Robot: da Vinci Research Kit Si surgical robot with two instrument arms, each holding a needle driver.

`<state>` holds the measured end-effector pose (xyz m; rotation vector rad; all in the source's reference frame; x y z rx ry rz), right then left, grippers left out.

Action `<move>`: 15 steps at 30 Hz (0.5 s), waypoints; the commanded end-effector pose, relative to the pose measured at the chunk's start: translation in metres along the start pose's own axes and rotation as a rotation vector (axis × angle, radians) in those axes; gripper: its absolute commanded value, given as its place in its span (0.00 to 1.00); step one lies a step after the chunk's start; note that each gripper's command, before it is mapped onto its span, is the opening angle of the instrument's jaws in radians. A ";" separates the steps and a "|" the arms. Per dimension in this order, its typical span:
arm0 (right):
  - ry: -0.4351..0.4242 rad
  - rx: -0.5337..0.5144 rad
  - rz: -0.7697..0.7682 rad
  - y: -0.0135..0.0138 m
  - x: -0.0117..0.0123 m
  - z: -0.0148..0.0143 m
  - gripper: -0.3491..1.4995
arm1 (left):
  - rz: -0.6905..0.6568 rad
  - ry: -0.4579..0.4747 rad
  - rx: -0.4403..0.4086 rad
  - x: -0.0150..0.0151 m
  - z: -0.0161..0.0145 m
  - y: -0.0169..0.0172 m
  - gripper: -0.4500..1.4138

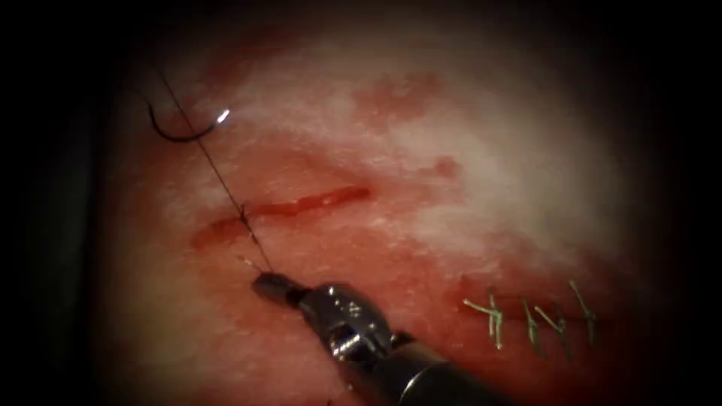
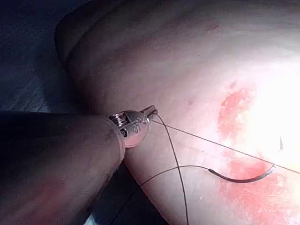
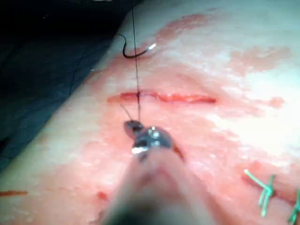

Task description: Wound Closure

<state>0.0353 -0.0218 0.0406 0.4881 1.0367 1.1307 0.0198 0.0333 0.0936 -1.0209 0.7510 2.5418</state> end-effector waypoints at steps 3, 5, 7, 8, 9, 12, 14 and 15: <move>0.007 -0.002 0.006 -0.0003 -0.0004 -0.0001 0.00 | 0.002 0.000 0.000 -0.0003 0.0009 -0.0004 0.00; 0.007 -0.002 0.007 -0.0005 -0.0004 -0.0002 0.00 | 0.001 -0.002 0.001 -0.0003 0.0010 -0.0004 0.00; 0.008 -0.003 0.013 -0.0007 -0.0004 0.0000 0.00 | 0.001 -0.003 0.001 -0.0003 0.0010 -0.0004 0.00; 0.012 -0.004 0.026 -0.0008 -0.0003 0.0002 0.00 | 0.001 -0.003 0.002 -0.0003 0.0010 -0.0003 0.00; 0.022 0.013 0.029 -0.0010 -0.0001 0.0005 0.00 | 0.001 -0.005 0.003 -0.0002 0.0009 -0.0002 0.00; 0.041 0.047 0.032 -0.0011 0.0003 0.0007 0.00 | 0.001 -0.011 0.007 0.0000 0.0007 0.0001 0.00; 0.086 0.089 -0.077 -0.0010 0.0007 0.0008 0.44 | -0.012 0.011 0.000 0.0009 0.0000 0.0008 0.00; 0.131 0.093 -0.192 -0.0009 0.0011 0.0007 0.72 | -0.031 0.033 -0.009 0.0018 -0.0005 0.0013 0.00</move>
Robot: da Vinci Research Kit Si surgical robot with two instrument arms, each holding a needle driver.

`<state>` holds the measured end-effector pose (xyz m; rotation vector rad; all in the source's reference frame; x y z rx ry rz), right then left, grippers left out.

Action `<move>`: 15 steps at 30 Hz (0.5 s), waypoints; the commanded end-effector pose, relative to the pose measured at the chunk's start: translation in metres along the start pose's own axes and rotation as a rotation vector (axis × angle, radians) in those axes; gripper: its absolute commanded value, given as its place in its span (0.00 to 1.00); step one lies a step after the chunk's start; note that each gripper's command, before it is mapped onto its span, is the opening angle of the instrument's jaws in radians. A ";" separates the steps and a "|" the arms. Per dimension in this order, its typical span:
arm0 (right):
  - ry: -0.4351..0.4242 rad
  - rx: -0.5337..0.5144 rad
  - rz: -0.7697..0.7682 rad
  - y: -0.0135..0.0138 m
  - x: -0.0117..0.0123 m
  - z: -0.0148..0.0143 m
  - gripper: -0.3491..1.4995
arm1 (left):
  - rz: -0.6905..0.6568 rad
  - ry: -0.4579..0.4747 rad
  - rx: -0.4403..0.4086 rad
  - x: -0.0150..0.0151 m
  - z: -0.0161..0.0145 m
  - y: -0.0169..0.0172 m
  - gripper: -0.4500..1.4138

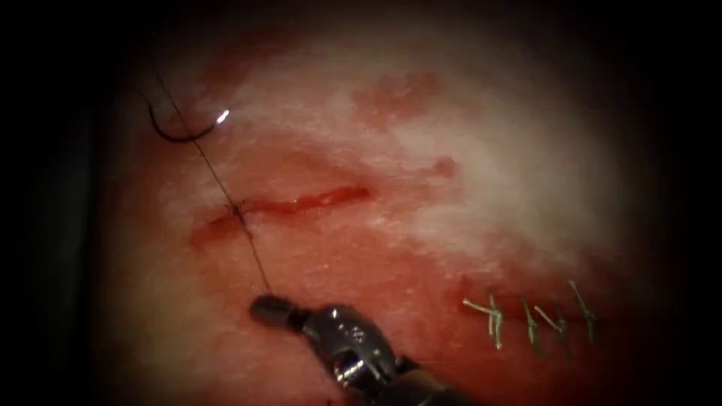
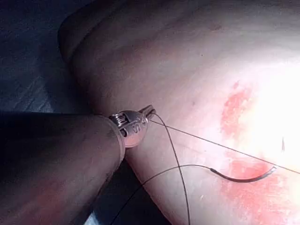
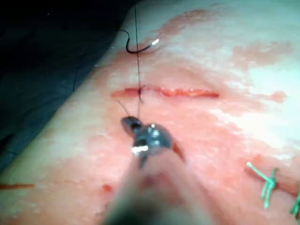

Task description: Wound Closure

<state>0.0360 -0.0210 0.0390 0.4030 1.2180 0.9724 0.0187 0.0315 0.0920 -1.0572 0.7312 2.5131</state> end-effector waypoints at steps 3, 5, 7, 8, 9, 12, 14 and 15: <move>0.044 0.023 -0.247 0.0010 0.0005 0.0000 0.85 | -0.022 0.059 -0.028 0.0031 -0.0003 0.0010 0.00; 0.049 0.034 -0.365 0.0015 0.0014 -0.0006 0.90 | -0.028 0.084 -0.042 0.0051 -0.0009 0.0015 0.00; 0.055 0.055 -0.397 0.0024 0.0034 -0.0020 0.95 | -0.043 0.134 -0.074 0.0093 -0.0022 0.0021 0.00; 0.052 0.059 -0.392 0.0027 0.0041 -0.0025 0.95 | -0.047 0.145 -0.086 0.0106 -0.0027 0.0021 0.00; 0.051 0.061 -0.390 0.0029 0.0044 -0.0027 0.95 | -0.052 0.157 -0.087 0.0113 -0.0029 0.0021 0.00; 0.046 0.064 -0.387 0.0039 0.0062 -0.0032 0.97 | -0.083 0.211 -0.097 0.0150 -0.0046 0.0018 0.00; 0.043 0.065 -0.395 0.0046 0.0073 -0.0030 0.98 | -0.102 0.237 -0.102 0.0172 -0.0057 0.0015 0.00; 0.042 0.065 -0.402 0.0050 0.0079 -0.0028 0.98 | -0.115 0.256 -0.110 0.0186 -0.0066 0.0012 0.00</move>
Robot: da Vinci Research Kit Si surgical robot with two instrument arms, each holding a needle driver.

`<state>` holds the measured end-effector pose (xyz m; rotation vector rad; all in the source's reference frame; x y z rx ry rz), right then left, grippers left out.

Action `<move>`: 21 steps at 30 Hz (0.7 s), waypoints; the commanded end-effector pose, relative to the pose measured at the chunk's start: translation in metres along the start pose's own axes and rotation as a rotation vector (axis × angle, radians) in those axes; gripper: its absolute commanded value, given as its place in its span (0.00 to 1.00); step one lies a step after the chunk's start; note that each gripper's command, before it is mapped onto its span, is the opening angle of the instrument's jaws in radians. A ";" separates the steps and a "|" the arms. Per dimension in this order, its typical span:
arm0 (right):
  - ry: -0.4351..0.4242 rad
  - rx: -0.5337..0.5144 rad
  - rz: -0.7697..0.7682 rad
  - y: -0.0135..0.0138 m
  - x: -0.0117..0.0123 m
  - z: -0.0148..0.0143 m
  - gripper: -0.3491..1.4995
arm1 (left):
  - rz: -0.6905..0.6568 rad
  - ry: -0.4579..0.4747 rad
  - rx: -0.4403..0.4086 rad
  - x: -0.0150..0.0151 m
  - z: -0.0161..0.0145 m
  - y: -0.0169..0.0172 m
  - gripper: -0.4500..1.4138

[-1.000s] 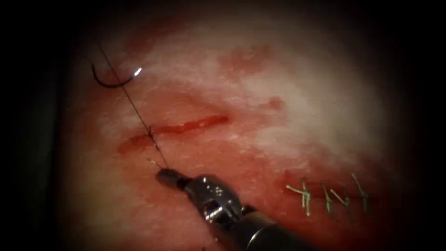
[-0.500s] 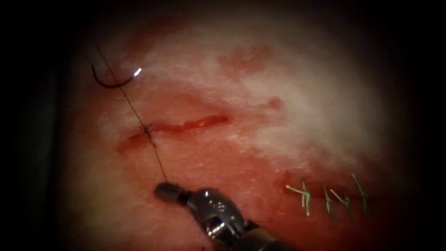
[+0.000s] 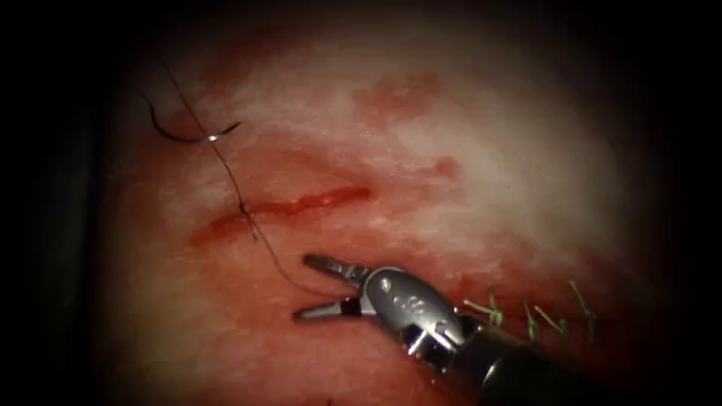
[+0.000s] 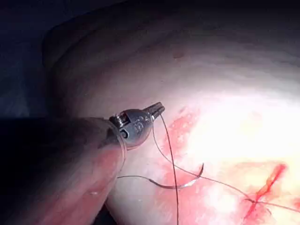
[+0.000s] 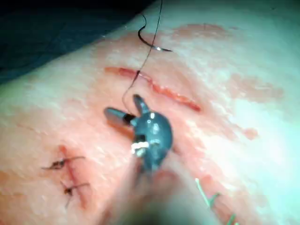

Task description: Wound Closure

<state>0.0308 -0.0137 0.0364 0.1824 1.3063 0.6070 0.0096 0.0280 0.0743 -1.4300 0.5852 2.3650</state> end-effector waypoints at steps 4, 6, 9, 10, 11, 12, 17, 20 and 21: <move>0.008 0.033 -0.006 0.0027 0.0013 0.0011 0.99 | -0.032 0.088 -0.023 0.0064 -0.0013 -0.0001 0.00; 0.013 0.052 -0.005 0.0030 0.0016 0.0006 0.99 | -0.046 0.122 -0.036 0.0093 -0.0022 0.0001 0.00; 0.022 0.087 -0.002 0.0032 0.0021 -0.0003 0.99 | -0.067 0.171 -0.061 0.0131 -0.0033 0.0007 0.00; 0.023 0.095 0.000 0.0033 0.0024 -0.0007 0.99 | -0.074 0.186 -0.067 0.0142 -0.0036 0.0009 0.00; 0.027 0.101 -0.005 0.0033 0.0026 -0.0011 0.99 | -0.082 0.199 -0.072 0.0156 -0.0039 0.0011 0.00; 0.031 0.108 0.014 0.0033 0.0028 -0.0016 0.99 | -0.094 0.207 -0.076 0.0165 -0.0041 0.0012 0.00; -0.001 0.189 0.011 0.0028 0.0035 -0.0066 0.99 | -0.107 0.270 -0.099 0.0214 -0.0054 0.0021 0.00; 0.016 0.181 0.017 0.0038 0.0037 -0.0066 0.96 | -0.113 0.288 -0.105 0.0224 -0.0056 0.0024 0.00; 0.015 0.177 0.024 0.0041 0.0036 -0.0063 0.95 | -0.115 0.292 -0.107 0.0226 -0.0057 0.0024 0.00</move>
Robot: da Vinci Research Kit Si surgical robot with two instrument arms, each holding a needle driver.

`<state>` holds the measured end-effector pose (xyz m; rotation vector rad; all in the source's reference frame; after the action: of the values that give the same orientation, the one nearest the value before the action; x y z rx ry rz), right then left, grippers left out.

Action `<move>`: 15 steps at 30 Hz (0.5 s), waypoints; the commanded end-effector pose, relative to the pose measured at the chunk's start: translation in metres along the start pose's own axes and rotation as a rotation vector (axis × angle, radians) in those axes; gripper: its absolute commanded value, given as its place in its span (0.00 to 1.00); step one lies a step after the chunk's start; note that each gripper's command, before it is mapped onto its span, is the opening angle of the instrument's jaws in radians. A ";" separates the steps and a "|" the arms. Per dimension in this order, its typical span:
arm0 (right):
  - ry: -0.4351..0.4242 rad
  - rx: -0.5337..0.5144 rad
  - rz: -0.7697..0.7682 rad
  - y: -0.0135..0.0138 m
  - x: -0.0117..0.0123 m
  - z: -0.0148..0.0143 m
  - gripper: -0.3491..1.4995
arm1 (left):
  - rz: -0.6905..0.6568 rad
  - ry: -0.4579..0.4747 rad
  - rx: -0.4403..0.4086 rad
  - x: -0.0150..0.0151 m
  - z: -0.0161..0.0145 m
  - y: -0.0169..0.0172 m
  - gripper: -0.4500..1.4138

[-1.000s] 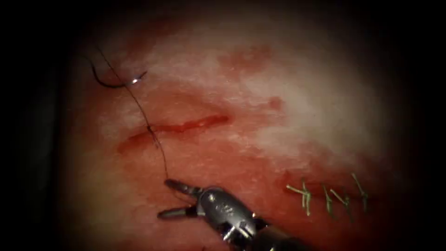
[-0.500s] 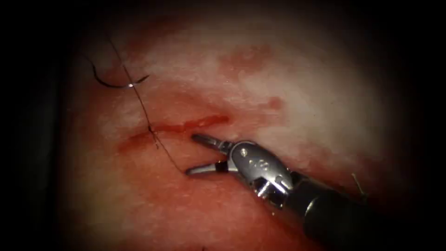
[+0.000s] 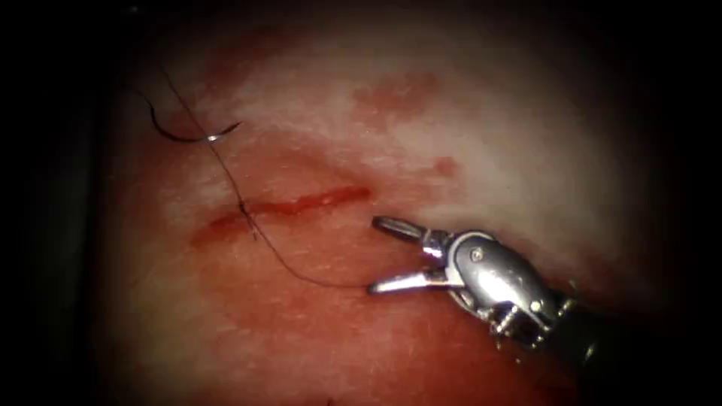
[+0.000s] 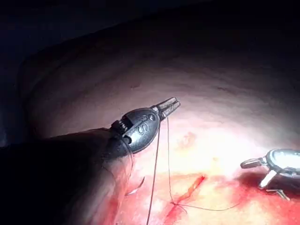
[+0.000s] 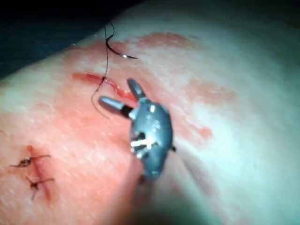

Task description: Wound Closure

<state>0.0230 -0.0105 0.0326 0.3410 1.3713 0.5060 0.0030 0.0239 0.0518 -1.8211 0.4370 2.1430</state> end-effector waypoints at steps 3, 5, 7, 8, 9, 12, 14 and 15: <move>-0.022 -0.017 0.022 0.0025 -0.0005 0.0044 0.95 | -0.005 0.017 -0.007 0.0004 0.0006 0.0001 0.00; -0.040 -0.025 0.026 0.0032 -0.0007 0.0068 0.95 | -0.007 0.021 -0.008 0.0005 0.0007 0.0002 0.00; -0.047 -0.032 0.031 0.0045 -0.0006 0.0105 0.96 | -0.008 0.029 -0.010 0.0003 0.0008 0.0003 0.00; -0.047 -0.032 0.031 0.0045 -0.0006 0.0105 0.96 | -0.008 0.029 -0.010 0.0003 0.0008 0.0003 0.00; -0.044 -0.031 0.031 0.0049 -0.0006 0.0115 0.96 | -0.008 0.028 -0.010 0.0003 0.0008 0.0003 0.00; -0.049 -0.022 0.032 0.0061 -0.0007 0.0149 0.95 | -0.009 0.028 -0.010 0.0003 0.0008 0.0004 0.00; -0.071 -0.014 0.031 0.0068 -0.0011 0.0171 0.95 | -0.009 0.030 -0.010 0.0005 0.0007 0.0005 0.00; -0.086 -0.011 0.030 0.0075 -0.0015 0.0189 0.95 | -0.010 0.031 -0.011 0.0007 0.0006 0.0005 0.00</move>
<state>0.0383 -0.0046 0.0403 0.3719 1.2779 0.5255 0.0024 0.0232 0.0508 -1.8580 0.4217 2.1185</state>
